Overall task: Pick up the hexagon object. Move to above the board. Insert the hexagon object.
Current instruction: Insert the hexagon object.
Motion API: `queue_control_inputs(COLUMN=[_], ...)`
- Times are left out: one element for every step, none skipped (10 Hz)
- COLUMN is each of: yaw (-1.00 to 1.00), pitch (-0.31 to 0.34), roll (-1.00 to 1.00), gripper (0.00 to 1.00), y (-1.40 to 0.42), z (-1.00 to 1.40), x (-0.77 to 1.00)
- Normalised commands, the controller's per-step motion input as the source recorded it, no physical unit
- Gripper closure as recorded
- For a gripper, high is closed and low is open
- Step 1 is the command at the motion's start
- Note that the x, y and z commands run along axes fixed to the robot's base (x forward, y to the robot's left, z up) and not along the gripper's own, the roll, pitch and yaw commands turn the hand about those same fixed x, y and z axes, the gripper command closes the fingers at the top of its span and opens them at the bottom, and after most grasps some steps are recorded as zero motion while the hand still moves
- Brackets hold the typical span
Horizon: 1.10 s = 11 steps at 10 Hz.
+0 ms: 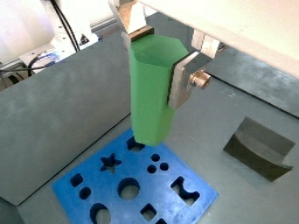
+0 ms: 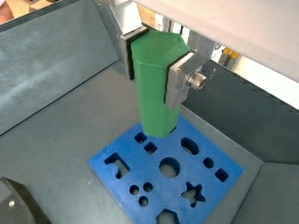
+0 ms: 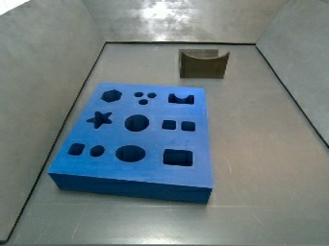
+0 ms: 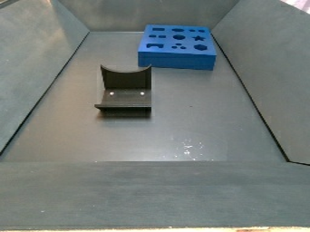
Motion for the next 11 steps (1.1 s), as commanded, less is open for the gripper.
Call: queue_control_inputs(yaw=[0.0,0.0,0.0,0.0,0.0,0.0,0.0,0.0,0.0,0.0,-0.09], pitch=[-0.009,-0.1,-0.114,-0.077,-0.089,-0.126,-0.066,-0.037,-0.043,0.0,-0.189], roll=[0.51,0.45,0.32,0.12,0.06,0.09,0.04,0.0,-0.05,0.0,0.05], gripper=[1.0,1.0,1.0,1.0,1.0,1.0,1.0,1.0,1.0,1.0,1.0], y=[0.11,0.23,0.25,0.18,0.22,0.33,0.4,0.41,0.17,0.07,0.0], z=[-0.62,-0.9,-1.0,-1.0,-1.0,-1.0,-1.0,-1.0,-0.47,-0.01,-1.0], x=[-0.45,-0.32,-0.34,-0.33,-0.26,-0.15,0.0,0.0,0.0,0.0,-0.44])
